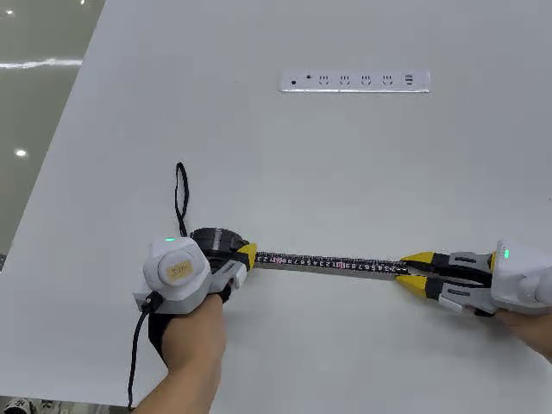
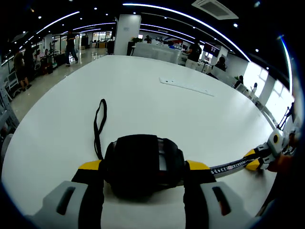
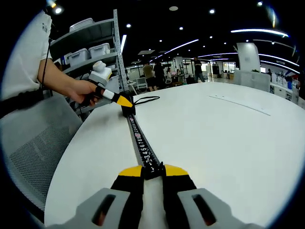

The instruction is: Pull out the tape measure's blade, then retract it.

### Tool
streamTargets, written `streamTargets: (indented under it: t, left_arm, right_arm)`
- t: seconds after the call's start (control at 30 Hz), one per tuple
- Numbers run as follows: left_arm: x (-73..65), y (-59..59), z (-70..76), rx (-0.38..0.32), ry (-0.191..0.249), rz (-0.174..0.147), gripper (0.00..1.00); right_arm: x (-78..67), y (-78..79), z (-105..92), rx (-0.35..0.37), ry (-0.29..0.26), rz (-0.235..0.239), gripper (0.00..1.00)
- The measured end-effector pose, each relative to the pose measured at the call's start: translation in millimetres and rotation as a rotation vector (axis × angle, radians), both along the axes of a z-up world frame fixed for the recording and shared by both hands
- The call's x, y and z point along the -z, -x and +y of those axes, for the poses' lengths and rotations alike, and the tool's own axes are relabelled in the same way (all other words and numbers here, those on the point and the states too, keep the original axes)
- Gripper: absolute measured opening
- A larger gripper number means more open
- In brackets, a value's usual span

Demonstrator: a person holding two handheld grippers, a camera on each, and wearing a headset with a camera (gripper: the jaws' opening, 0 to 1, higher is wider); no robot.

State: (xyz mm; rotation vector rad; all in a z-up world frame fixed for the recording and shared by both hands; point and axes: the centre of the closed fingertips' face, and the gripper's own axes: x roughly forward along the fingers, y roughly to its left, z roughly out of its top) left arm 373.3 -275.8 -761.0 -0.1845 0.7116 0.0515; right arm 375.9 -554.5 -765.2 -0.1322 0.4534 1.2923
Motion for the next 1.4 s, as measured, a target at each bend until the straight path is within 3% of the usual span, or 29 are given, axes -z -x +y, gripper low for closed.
streamTargets:
  t: [0.6, 1.4]
  left_arm:
    - [0.3, 0.1, 0.5, -0.005, -0.004, -0.003, 0.64]
    - [0.3, 1.1, 0.0, -0.001, -0.001, 0.005, 0.64]
  right_arm:
    - [0.9, -3.1, -0.4, 0.018, -0.004, -0.003, 0.14]
    - [1.2, -2.6, 22.4, -0.016, -0.002, -0.015, 0.13]
